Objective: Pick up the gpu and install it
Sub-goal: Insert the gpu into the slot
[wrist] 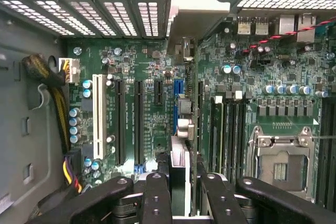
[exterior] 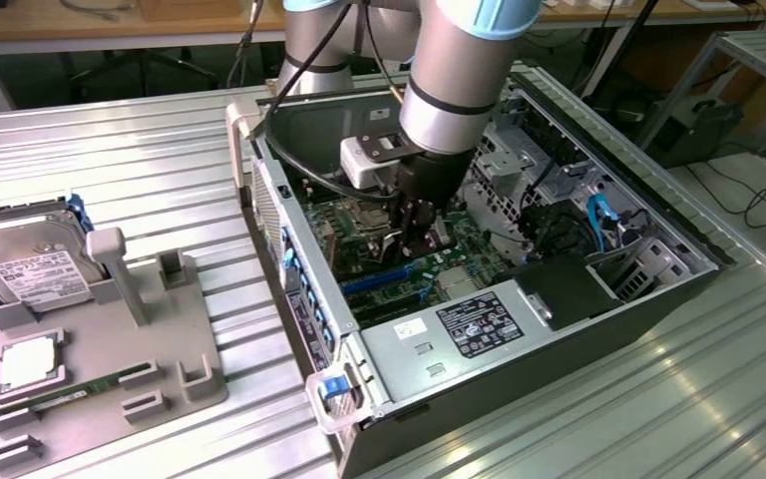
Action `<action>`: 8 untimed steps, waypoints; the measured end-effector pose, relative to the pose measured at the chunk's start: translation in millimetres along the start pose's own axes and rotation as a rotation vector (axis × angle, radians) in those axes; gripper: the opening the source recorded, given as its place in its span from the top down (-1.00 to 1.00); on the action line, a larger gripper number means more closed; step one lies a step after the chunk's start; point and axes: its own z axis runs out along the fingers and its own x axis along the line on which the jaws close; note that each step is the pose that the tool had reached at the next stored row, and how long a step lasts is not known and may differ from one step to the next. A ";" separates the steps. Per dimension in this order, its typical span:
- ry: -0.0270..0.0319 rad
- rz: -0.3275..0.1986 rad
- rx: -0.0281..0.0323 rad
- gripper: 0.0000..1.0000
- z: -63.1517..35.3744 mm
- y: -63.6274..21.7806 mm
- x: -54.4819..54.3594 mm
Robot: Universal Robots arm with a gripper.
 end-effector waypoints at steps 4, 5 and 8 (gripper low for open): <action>0.0001 0.000 -0.0001 0.45 1.1 3.6 0.0; 0.0000 0.000 0.0000 0.45 1.2 4.5 0.3; -0.0002 0.000 0.0000 0.45 2.2 6.3 1.3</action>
